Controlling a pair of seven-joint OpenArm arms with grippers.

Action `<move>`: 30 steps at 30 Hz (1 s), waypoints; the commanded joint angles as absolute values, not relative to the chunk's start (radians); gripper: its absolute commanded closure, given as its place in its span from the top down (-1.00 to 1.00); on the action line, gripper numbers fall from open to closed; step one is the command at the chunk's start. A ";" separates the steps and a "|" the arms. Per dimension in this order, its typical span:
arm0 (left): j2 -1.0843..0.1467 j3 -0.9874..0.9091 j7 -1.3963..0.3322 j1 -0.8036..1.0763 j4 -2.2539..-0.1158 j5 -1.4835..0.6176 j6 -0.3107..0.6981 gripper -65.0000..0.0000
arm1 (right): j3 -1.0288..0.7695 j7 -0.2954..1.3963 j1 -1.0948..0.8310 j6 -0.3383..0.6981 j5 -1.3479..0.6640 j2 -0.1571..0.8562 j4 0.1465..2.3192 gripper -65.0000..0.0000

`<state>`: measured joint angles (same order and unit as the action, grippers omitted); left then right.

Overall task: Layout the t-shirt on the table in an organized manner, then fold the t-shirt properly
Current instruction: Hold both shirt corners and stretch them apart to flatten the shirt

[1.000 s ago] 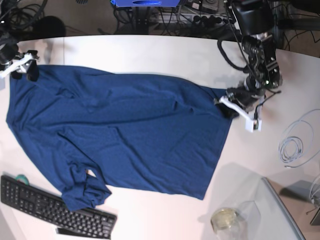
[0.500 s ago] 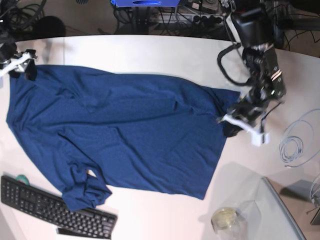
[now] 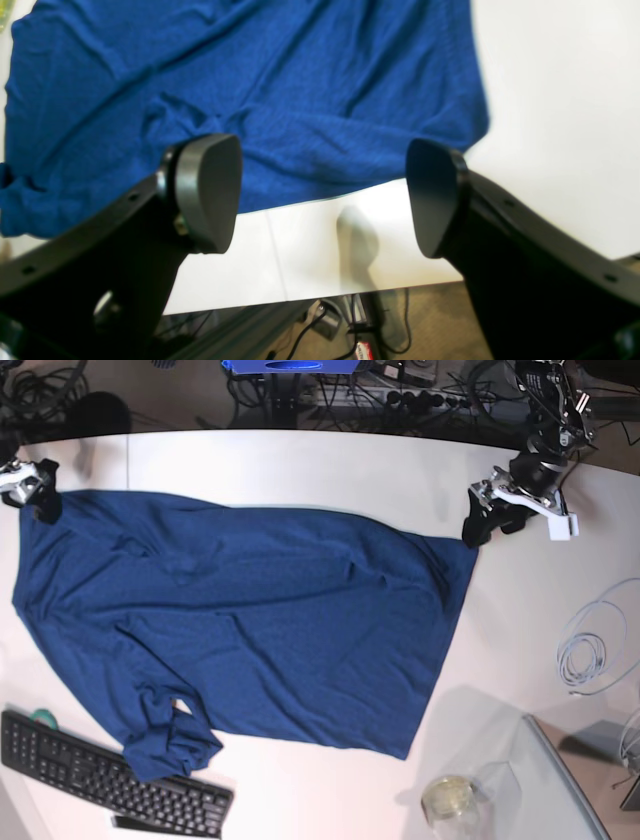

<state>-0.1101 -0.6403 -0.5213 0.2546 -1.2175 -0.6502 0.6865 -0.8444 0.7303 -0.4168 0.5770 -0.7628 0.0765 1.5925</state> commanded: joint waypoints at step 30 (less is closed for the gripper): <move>-0.110 -0.595 -0.495 0.119 -1.124 -0.570 0.698 -1.00 | -1.020 0.854 -0.255 0.698 -0.773 0.110 1.214 0.51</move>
<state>-0.1013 -0.5945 -0.5125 0.1310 -1.1057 -0.5522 0.6853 -1.0168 0.8673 -0.2531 0.6895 -0.7559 0.0959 1.2034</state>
